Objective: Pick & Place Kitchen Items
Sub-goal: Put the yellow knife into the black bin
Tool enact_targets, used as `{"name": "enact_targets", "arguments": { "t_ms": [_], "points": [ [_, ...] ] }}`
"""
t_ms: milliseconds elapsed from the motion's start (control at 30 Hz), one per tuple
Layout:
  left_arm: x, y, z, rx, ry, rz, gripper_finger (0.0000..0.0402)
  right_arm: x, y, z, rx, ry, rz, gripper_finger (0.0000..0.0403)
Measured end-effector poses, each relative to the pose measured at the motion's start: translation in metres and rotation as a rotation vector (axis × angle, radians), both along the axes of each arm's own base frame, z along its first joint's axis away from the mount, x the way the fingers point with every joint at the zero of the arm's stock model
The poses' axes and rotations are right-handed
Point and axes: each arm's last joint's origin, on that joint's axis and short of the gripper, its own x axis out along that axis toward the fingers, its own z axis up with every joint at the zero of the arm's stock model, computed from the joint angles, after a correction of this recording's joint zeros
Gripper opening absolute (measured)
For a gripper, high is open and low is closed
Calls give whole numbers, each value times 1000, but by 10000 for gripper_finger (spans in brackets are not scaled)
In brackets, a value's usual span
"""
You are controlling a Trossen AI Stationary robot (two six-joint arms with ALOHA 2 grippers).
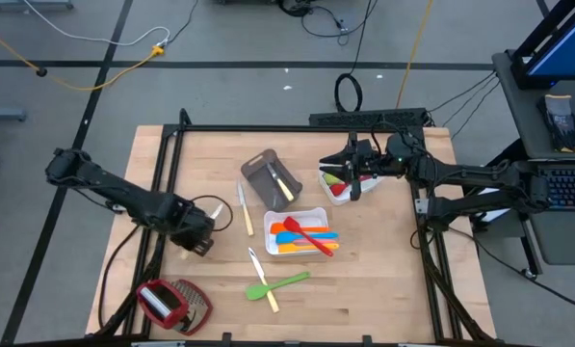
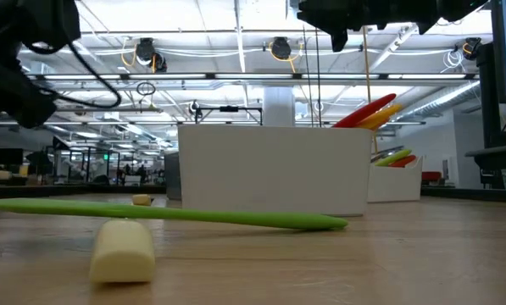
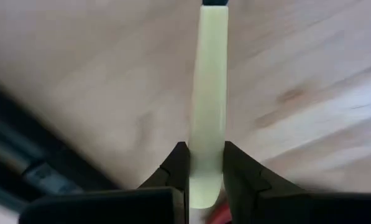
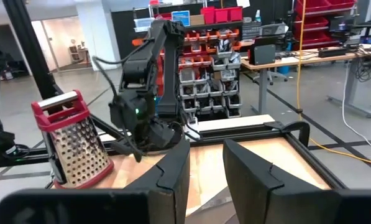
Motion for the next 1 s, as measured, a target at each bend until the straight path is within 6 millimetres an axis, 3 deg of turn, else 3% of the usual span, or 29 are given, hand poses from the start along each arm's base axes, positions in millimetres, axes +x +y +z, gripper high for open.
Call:
{"name": "enact_targets", "arguments": {
  "t_ms": [233, 367, 700, 867, 1000],
  "points": [
    [-9, 5, 22, -11, -193, 84, 52, 0, 0, 0, 52, 1, 0, 89],
    [-5, 7, 38, -18, -409, 170, 52, 0, 0, 0, 59, 1, -7, 89],
    [28, 15, 77, -121, -922, 462, 52, 0, -1, 0, 63, -1, -47, 89],
    [44, 17, 82, -237, -973, 628, 52, 0, -1, 0, 48, 3, -45, 89],
    [60, 18, 76, -285, -939, 758, 52, 0, -1, 0, 49, 0, -45, 89]
  ]
}}
